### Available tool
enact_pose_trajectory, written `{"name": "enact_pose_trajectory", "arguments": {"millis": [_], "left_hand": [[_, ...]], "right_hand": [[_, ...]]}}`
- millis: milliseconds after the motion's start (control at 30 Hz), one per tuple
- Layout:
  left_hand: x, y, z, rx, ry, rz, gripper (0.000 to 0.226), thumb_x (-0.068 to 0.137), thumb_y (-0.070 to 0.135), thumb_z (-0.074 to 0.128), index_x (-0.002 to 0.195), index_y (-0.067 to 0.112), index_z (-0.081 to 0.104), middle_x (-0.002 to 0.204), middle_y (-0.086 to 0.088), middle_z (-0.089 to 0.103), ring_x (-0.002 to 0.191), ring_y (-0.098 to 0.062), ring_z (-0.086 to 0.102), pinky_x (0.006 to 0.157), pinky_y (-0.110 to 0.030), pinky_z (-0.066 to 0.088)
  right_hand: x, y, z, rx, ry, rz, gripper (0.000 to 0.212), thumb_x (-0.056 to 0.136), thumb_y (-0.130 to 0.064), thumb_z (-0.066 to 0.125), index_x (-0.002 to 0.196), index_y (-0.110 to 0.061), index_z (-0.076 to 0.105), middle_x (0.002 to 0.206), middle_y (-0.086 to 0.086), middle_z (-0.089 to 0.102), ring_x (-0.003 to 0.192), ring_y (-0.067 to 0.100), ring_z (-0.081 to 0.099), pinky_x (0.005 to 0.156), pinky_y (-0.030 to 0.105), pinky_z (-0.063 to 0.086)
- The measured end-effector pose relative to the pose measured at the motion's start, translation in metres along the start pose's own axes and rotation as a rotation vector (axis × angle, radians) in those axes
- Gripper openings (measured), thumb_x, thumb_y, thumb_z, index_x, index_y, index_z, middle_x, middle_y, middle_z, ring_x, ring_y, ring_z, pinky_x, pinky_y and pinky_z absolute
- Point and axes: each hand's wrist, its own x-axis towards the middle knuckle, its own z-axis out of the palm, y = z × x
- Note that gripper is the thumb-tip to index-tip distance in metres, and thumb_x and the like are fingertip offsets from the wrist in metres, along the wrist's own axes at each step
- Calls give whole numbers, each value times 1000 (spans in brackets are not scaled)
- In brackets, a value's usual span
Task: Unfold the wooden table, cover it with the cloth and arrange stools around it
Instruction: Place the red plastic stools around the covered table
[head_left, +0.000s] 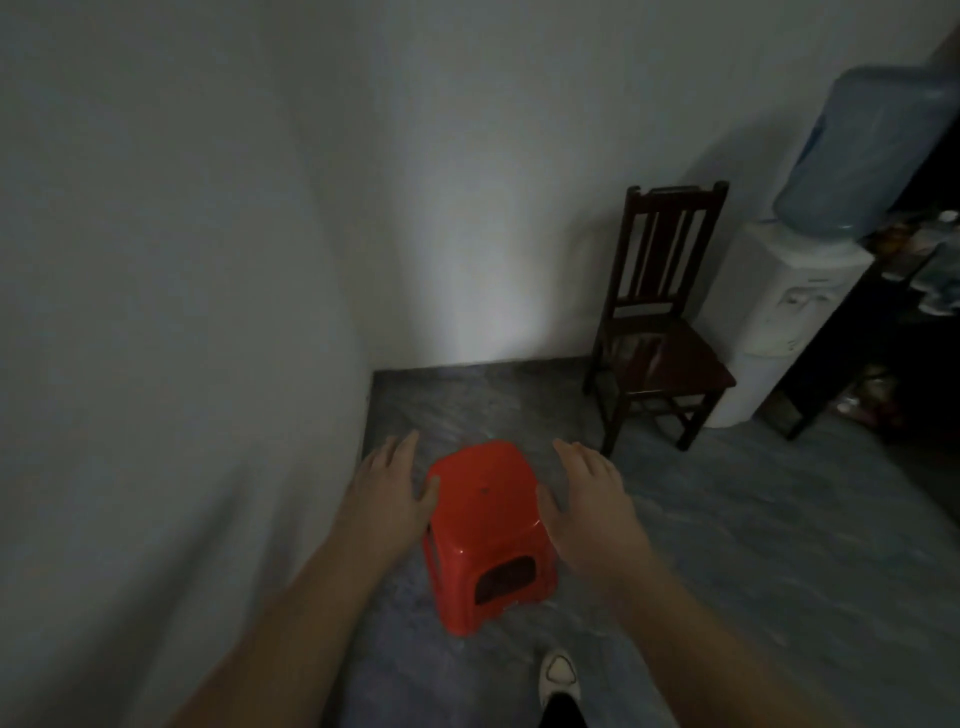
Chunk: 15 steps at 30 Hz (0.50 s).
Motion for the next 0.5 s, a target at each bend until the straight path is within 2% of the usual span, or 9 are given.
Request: {"name": "enact_pose_trajectory", "arguments": {"millis": [133, 267, 333, 433, 500], "left_hand": [[69, 8, 54, -54, -41, -121, 92, 76, 62, 27, 151, 10, 35, 150, -24, 41, 139, -36, 39, 116, -43, 32], [122, 4, 113, -133, -189, -257, 84, 80, 51, 41, 152, 7, 32, 154, -23, 36, 144, -35, 32, 117, -40, 27], [147, -6, 143, -176, -238, -322, 85, 80, 49, 42, 152, 5, 31, 155, -23, 34, 146, -34, 29, 117, -39, 24], [175, -34, 197, -225, -263, -418, 90, 79, 52, 41, 151, 1, 30, 154, -24, 34, 146, -36, 28, 116, -39, 23], [186, -58, 241, -255, -270, -501, 83, 86, 43, 54, 151, 0, 28, 154, -25, 32, 146, -36, 26, 116, -38, 23]], "right_hand": [[91, 47, 21, -8, -125, -13, 60, 91, -37, 53, 147, -17, 40, 147, 8, 45, 138, 27, 36, 115, 41, 33], [163, 89, 61, -30, -275, 70, 59, 91, -35, 55, 144, -12, 42, 143, 13, 47, 132, 33, 42, 111, 45, 36], [193, 104, 87, -23, -362, 123, 59, 93, -33, 56, 145, -12, 39, 143, 13, 46, 129, 34, 43, 109, 46, 37], [234, 138, 147, -4, -470, 189, 65, 89, -45, 47, 144, -12, 42, 138, 12, 48, 126, 36, 47, 105, 48, 40], [255, 165, 196, -15, -503, 192, 70, 86, -53, 41, 144, -14, 44, 136, 11, 48, 126, 33, 48, 103, 47, 42]]}}
